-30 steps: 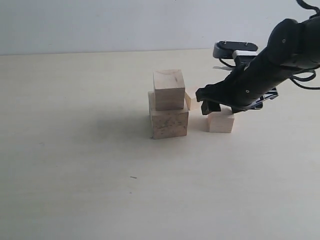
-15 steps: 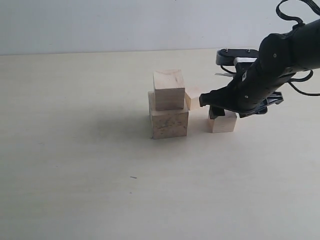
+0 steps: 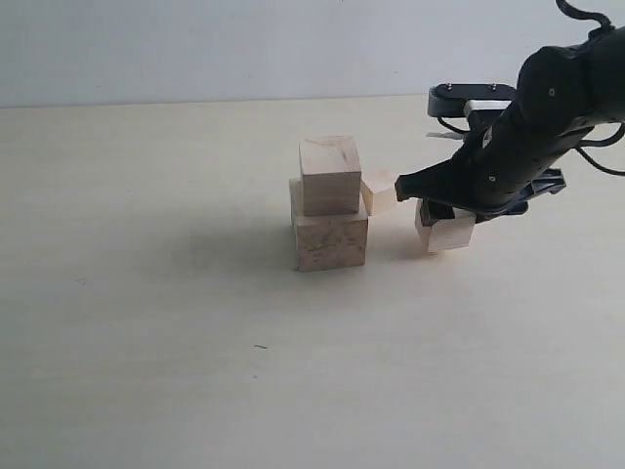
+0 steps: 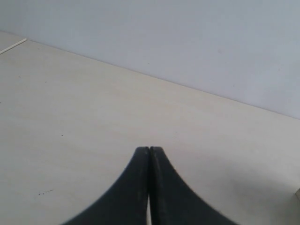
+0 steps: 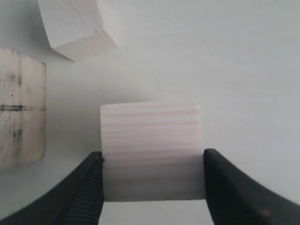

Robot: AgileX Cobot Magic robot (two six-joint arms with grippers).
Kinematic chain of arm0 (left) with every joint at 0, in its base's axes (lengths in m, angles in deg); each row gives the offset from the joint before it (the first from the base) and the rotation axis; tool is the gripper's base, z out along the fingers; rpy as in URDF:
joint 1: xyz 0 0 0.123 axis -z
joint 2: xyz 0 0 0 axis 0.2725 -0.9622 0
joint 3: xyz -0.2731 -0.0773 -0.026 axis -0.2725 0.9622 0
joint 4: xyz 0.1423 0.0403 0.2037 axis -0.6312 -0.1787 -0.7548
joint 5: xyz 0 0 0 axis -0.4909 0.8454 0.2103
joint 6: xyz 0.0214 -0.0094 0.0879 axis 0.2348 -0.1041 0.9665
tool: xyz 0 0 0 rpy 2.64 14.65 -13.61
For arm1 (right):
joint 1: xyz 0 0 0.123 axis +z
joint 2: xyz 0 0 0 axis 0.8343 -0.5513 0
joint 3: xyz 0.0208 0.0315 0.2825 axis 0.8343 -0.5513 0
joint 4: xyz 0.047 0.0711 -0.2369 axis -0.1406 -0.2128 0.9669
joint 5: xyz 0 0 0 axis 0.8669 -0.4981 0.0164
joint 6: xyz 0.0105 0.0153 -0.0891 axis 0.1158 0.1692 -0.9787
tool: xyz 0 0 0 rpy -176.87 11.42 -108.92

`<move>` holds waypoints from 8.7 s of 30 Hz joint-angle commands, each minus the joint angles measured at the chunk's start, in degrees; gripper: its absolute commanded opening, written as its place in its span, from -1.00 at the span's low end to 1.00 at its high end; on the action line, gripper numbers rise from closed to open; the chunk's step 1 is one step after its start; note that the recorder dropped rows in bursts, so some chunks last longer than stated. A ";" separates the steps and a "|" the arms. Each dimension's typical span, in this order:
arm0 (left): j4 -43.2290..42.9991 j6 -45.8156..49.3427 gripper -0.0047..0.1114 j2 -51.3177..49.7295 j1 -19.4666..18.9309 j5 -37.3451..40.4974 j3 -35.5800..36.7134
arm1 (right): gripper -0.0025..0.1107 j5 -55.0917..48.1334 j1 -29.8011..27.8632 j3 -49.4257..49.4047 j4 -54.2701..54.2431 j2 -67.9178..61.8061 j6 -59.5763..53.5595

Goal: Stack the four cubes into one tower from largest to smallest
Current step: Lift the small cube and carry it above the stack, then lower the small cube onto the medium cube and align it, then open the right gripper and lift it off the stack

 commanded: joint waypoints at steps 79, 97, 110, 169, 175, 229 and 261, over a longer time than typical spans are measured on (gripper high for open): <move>-0.08 0.00 -0.92 8.09 4.16 0.28 0.17 | -0.19 -36.90 19.68 42.78 10.72 -6.52 25.50; -0.08 0.00 -0.92 8.09 4.16 0.28 0.17 | -0.19 -37.27 19.68 42.78 11.00 -8.06 25.88; -0.08 0.00 -0.92 8.09 4.16 0.28 0.17 | -0.19 -37.27 19.68 42.78 10.52 -8.06 27.05; -0.08 0.00 -0.92 8.09 4.16 0.28 0.17 | 0.02 -36.80 19.68 42.78 10.82 -8.07 26.57; -0.08 0.00 -0.92 8.09 4.16 0.28 0.17 | 0.08 -36.89 19.68 42.78 10.93 -8.07 25.49; -0.08 0.00 -0.92 8.09 4.16 0.28 0.17 | 0.12 -33.68 19.68 44.17 12.13 -7.97 30.49; -0.08 0.00 -0.92 8.09 4.16 0.28 0.17 | 0.12 -34.71 -3.32 53.31 -6.55 -22.15 -16.69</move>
